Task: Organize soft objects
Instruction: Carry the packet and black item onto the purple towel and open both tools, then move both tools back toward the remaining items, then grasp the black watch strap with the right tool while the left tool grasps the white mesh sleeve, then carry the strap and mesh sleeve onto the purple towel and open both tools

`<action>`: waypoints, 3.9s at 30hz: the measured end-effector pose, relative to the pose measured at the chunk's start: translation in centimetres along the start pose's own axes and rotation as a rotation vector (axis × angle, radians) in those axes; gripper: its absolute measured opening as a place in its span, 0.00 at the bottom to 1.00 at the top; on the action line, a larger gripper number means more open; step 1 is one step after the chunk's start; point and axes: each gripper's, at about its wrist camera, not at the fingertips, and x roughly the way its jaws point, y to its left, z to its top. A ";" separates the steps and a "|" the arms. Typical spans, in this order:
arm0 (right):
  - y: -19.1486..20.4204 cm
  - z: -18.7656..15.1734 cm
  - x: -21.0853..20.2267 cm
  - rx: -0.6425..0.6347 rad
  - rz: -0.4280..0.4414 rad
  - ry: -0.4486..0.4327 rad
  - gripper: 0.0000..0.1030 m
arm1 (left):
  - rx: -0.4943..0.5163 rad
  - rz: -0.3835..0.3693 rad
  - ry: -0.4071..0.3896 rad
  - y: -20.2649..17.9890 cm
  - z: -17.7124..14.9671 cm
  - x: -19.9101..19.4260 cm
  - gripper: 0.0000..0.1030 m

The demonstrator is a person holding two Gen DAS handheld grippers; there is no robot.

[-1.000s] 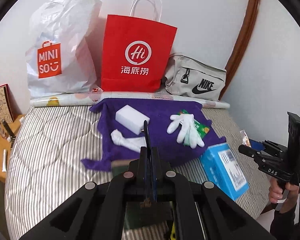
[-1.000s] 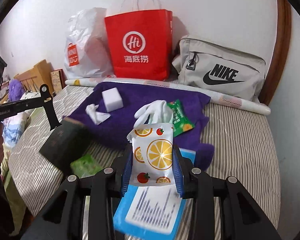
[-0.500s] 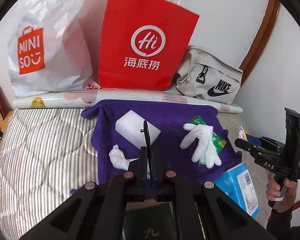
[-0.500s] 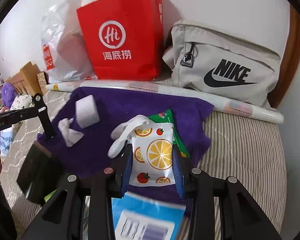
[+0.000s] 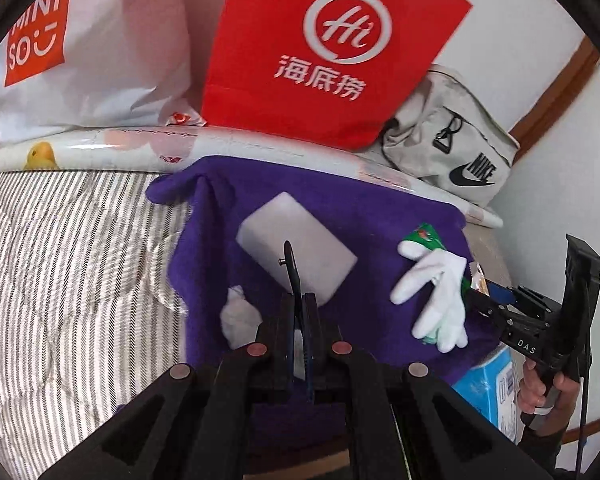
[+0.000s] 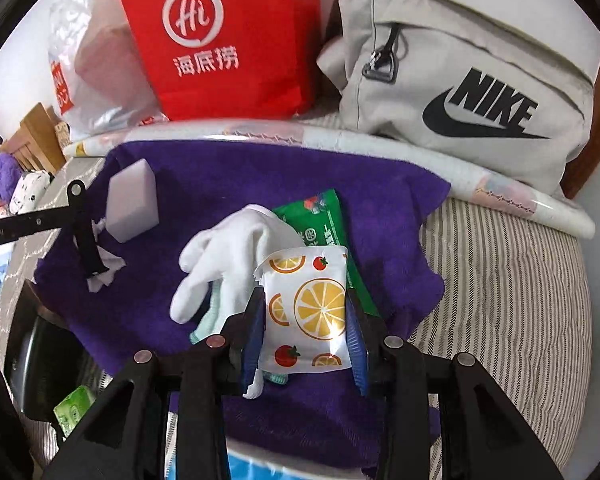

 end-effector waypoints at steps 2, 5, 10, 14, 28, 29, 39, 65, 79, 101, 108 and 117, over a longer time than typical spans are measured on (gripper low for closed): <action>-0.1 0.1 0.3 0.002 0.005 0.009 0.40 | -0.014 0.005 0.008 0.3 0.2 0.2 0.05; -0.1 0.3 0.5 0.009 0.025 0.004 0.45 | -0.005 0.016 0.022 0.4 0.3 0.6 0.07; 0.1 0.5 0.2 -0.007 0.018 -0.004 0.62 | 0.024 0.062 0.036 0.0 0.2 0.4 0.29; 0.1 0.5 -1.0 0.001 0.005 -0.019 0.66 | 0.068 0.124 0.012 -0.8 -0.3 -0.9 0.32; 2.5 -6.1 -12.5 0.023 -0.002 -0.158 0.66 | 0.131 0.175 -0.116 -4.4 -7.5 -10.2 0.33; 2.7 -7.0 -13.3 0.026 0.015 -0.169 0.66 | 0.129 0.162 -0.108 -4.6 -8.2 -10.6 0.33; 6.3 -17.0 -16.2 -0.016 0.083 -0.126 0.66 | 0.161 0.150 -0.078 -7.0 -17.1 -13.4 0.33; 9.6 -24.8 -9.4 -0.107 0.024 -0.058 0.20 | 0.182 0.027 -0.003 -7.5 -24.3 -10.0 0.47; 9.8 -24.0 -8.4 -0.106 0.036 -0.118 0.21 | 0.240 0.036 0.039 -9.5 -23.0 -6.8 0.55; 6.8 -28.2 -13.4 -0.013 0.015 -0.108 0.20 | 0.382 -0.028 0.032 -13.2 -23.7 -4.7 0.09; 6.3 -28.4 -13.5 0.008 0.004 -0.109 0.20 | 0.301 -0.083 -0.017 -11.0 -23.6 -8.2 0.08; 6.8 -27.9 -14.8 -0.007 -0.006 -0.132 0.20 | 0.189 -0.021 -0.034 -5.8 -24.6 -10.9 0.08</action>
